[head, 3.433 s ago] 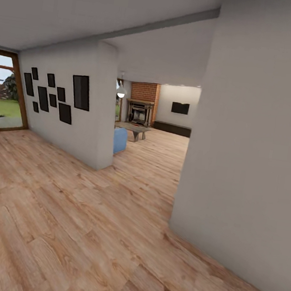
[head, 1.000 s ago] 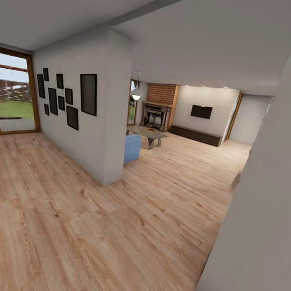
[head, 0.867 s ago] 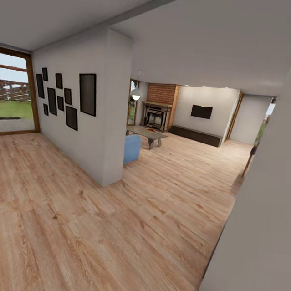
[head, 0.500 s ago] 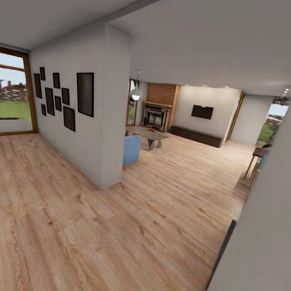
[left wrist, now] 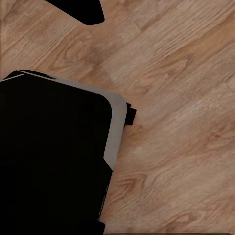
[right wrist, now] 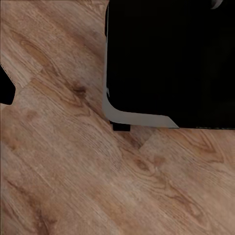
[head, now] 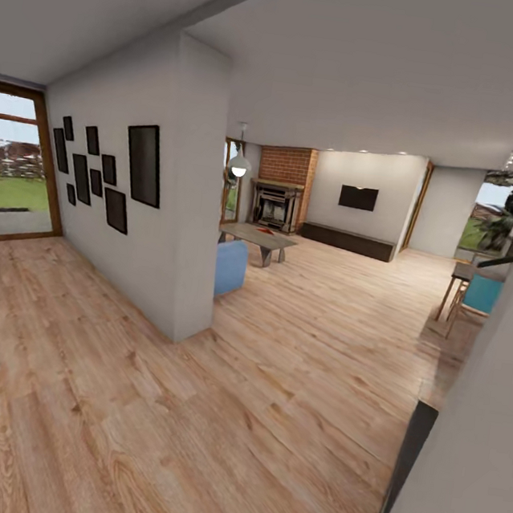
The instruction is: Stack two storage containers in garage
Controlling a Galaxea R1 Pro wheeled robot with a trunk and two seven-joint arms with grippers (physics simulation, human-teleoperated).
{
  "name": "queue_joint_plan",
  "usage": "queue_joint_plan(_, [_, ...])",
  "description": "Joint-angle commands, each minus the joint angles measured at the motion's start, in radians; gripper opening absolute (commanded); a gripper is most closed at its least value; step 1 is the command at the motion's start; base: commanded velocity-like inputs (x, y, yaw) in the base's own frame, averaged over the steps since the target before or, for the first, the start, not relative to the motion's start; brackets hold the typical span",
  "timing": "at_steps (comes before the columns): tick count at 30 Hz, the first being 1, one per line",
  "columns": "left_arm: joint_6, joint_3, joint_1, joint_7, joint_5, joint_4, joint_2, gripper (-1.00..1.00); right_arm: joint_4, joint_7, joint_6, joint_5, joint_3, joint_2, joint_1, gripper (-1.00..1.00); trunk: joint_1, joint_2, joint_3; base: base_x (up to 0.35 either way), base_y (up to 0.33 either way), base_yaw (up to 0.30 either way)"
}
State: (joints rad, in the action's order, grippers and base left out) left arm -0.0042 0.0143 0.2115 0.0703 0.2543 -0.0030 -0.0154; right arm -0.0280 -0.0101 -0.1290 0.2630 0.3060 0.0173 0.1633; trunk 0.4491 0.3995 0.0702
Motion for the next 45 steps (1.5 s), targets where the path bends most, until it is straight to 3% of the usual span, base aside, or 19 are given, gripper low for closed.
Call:
queue_joint_plan(1, [0.0, 0.001, 0.0, 0.002, 0.003, 0.0, 0.0, 1.0, -0.003, -0.001, -0.005, 0.009, 0.008, 0.0, 0.001, 1.0, 0.001, 0.001, 0.0, 0.322, 0.0, 0.0])
queue_joint_plan(45, [0.0, 0.001, 0.0, 0.002, 0.003, 0.0, 0.0, 1.0, -0.003, 0.0, -0.007, 0.011, 0.008, 0.006, 0.001, 1.0, 0.001, 0.001, 0.0, 0.322, 0.0, 0.0])
